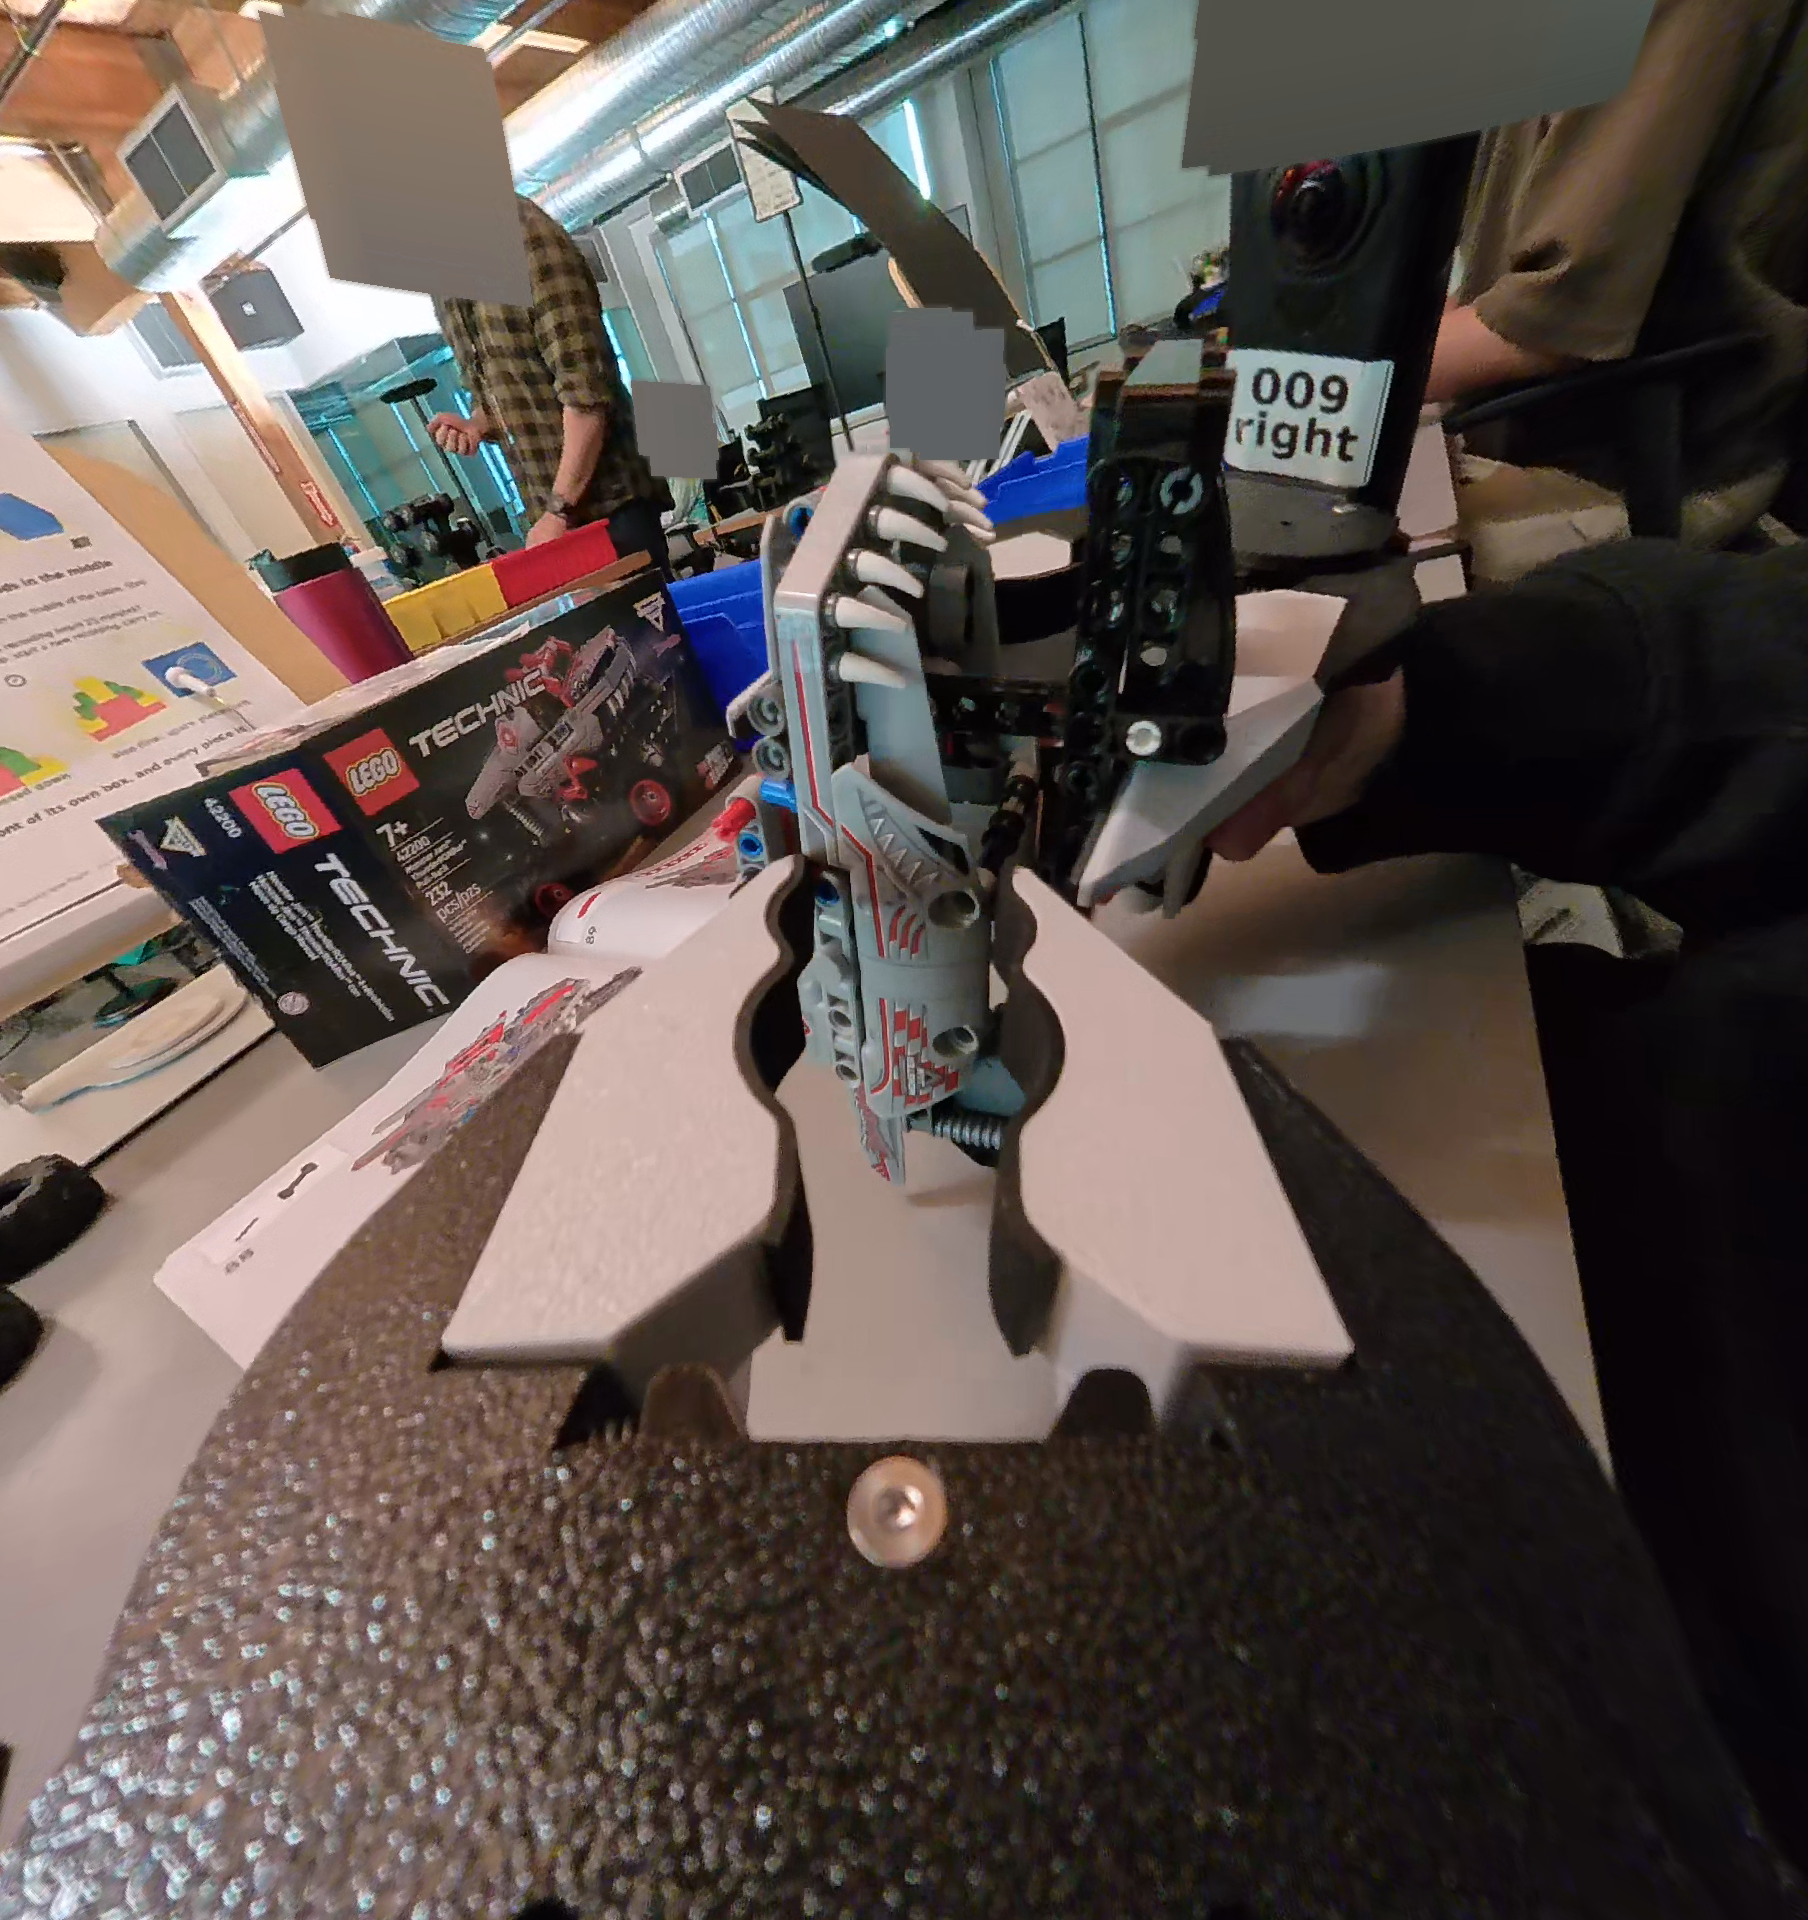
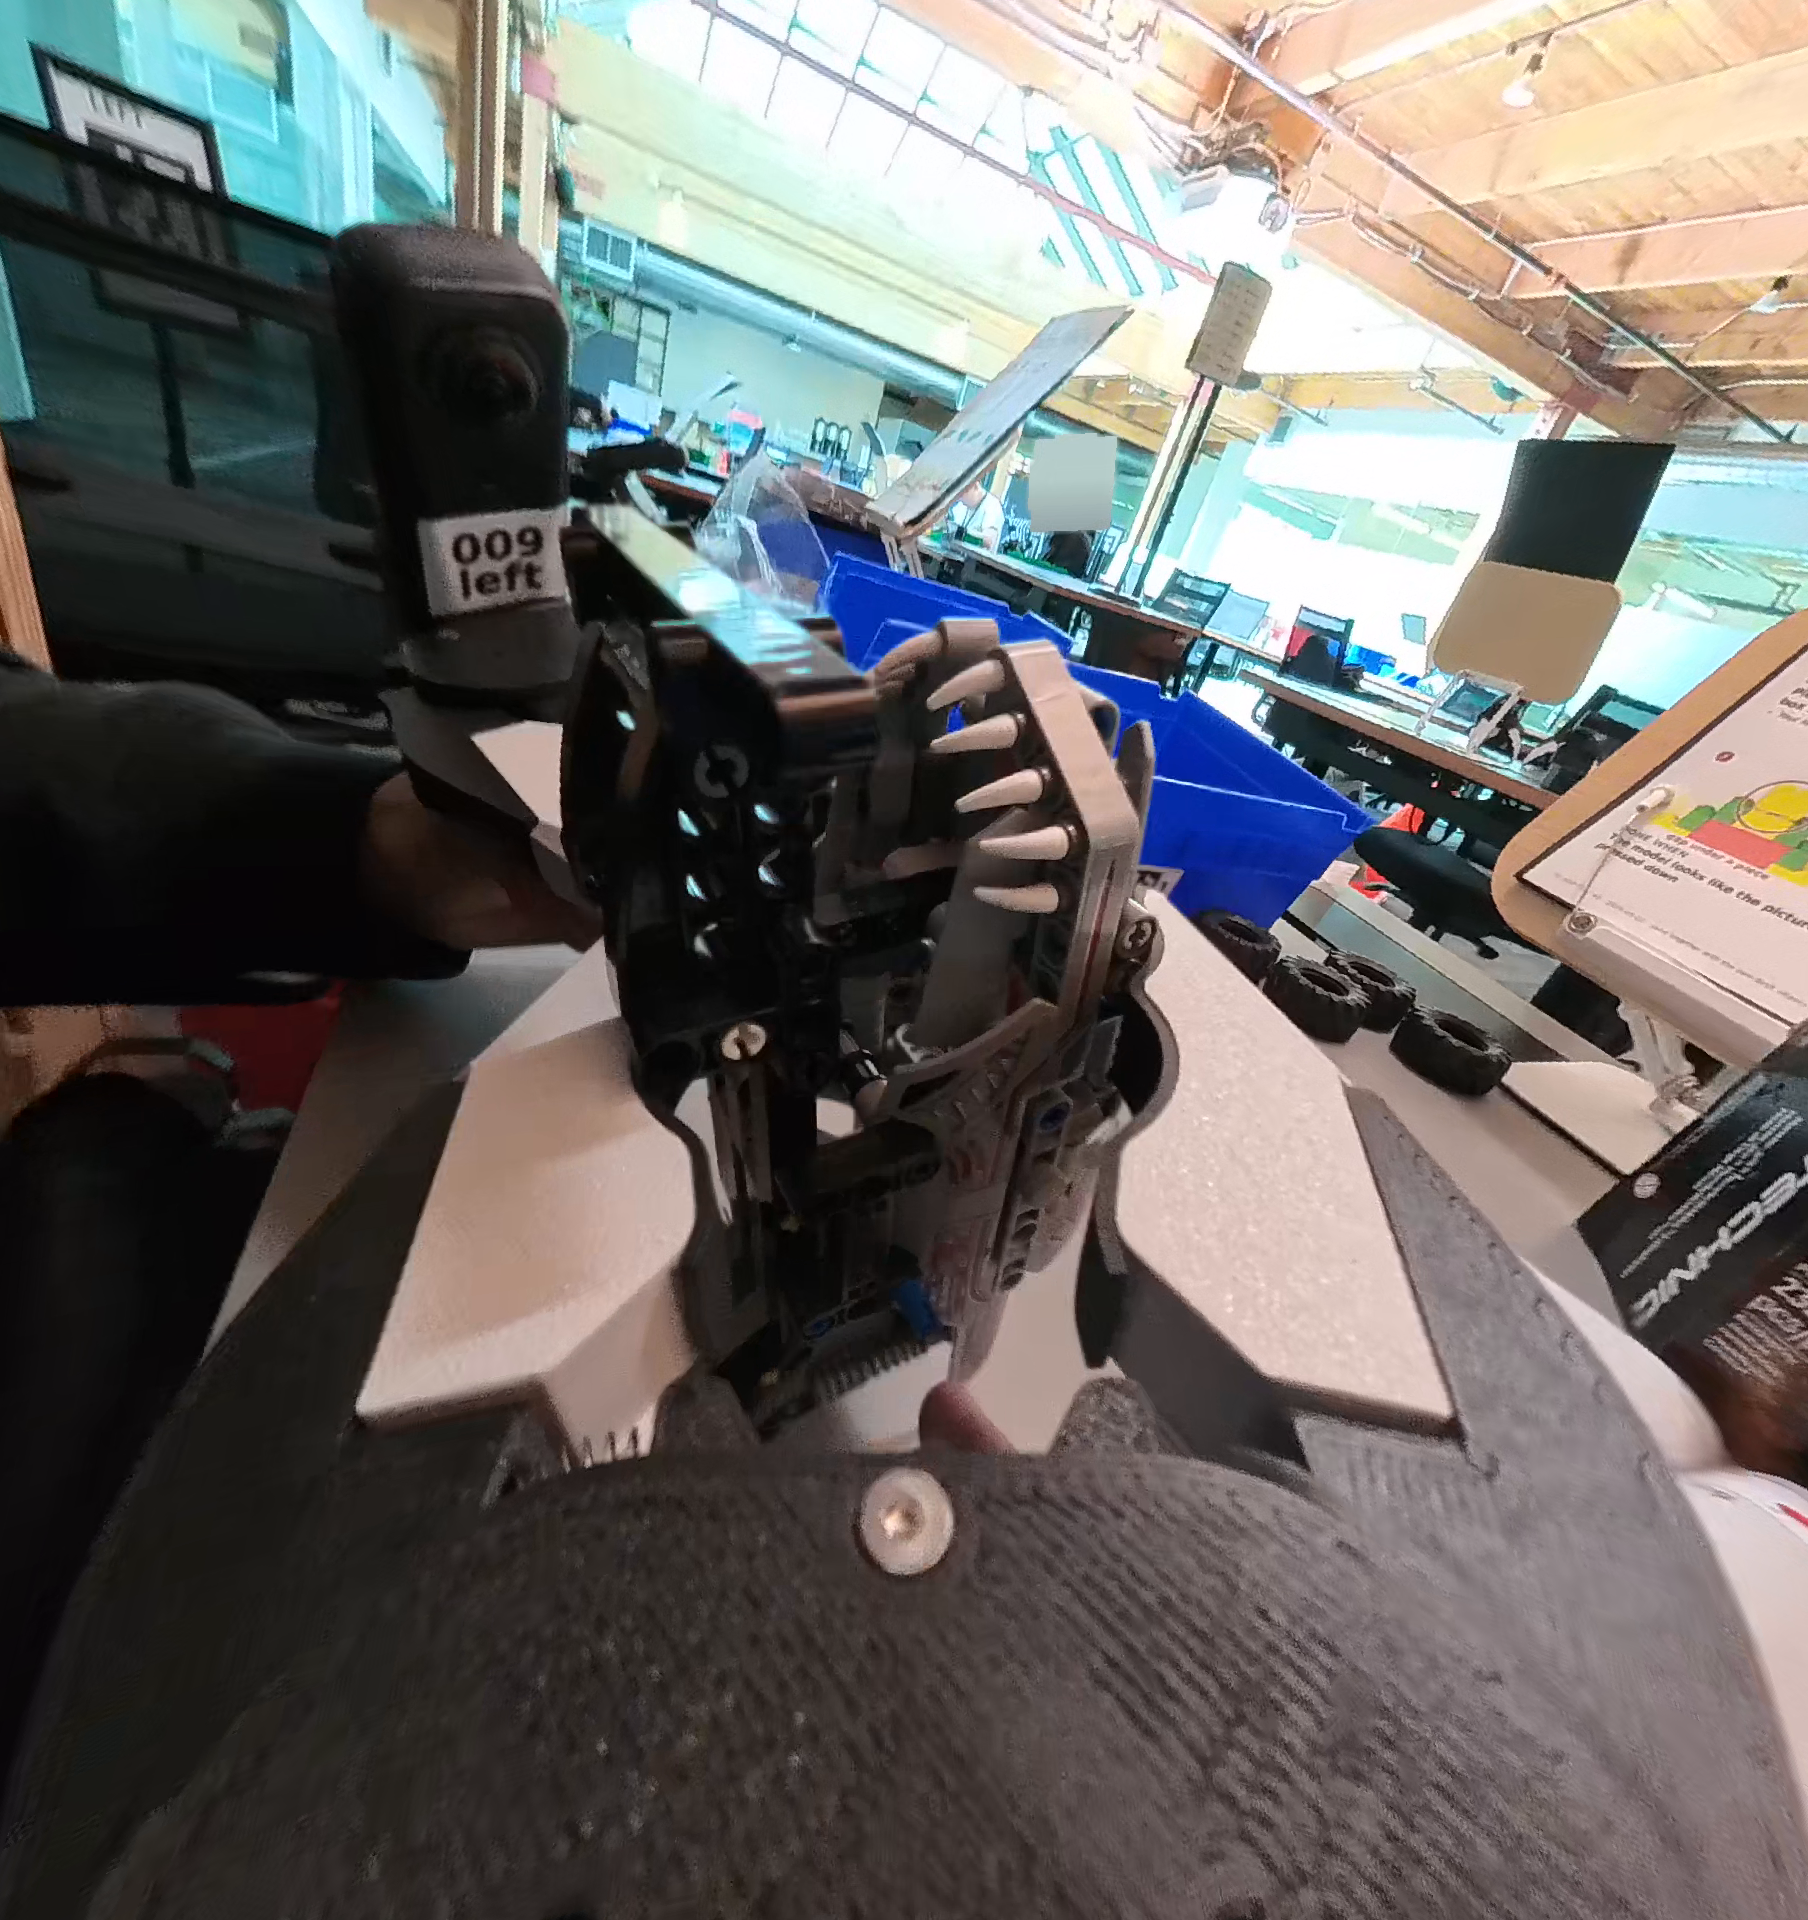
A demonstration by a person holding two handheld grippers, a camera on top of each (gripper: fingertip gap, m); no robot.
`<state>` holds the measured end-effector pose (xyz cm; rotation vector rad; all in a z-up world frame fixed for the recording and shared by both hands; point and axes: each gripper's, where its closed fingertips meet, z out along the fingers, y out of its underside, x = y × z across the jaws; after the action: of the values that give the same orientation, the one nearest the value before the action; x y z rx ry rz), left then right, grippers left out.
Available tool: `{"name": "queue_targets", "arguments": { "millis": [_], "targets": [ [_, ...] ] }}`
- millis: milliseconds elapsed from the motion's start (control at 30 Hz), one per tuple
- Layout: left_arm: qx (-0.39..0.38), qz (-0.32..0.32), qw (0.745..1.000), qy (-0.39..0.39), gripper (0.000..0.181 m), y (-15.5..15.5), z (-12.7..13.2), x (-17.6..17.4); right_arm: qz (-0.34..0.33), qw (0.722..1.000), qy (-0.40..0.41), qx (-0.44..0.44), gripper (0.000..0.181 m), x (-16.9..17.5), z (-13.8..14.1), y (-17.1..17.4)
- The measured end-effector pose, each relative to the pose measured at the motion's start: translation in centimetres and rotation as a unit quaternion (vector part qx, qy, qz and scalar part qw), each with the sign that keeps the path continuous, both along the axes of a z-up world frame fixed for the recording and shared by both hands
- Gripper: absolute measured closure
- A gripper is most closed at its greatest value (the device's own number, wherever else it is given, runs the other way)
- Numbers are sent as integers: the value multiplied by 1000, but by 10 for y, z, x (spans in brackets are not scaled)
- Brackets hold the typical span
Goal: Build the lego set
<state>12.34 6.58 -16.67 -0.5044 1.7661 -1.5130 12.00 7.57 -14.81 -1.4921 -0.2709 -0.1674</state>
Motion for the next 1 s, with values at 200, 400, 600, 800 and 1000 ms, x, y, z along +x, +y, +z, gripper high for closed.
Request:
{"name": "queue_targets", "arguments": {
  "millis": [200,400,600,800,1000],
  "targets": [
    [16,-35,999,16,149,-10,-1,6,2,1000,4,-12,104,7,-4,-20],
    [38,-92,994,38,148,-5,-2,14,-3,998,48,-42,107,41,4,-62],
    [36,-127,991,34,148,-8,-2,20,83,990,92,-61,117,25,0,-54],
    [41,-137,990,12,149,-7,-1,17,81,991,92,-57,116,38,9,-65],
    [28,-147,989,9,149,-9,-1,19,64,992,78,-82,111,40,-8,-58]
  ]
}}
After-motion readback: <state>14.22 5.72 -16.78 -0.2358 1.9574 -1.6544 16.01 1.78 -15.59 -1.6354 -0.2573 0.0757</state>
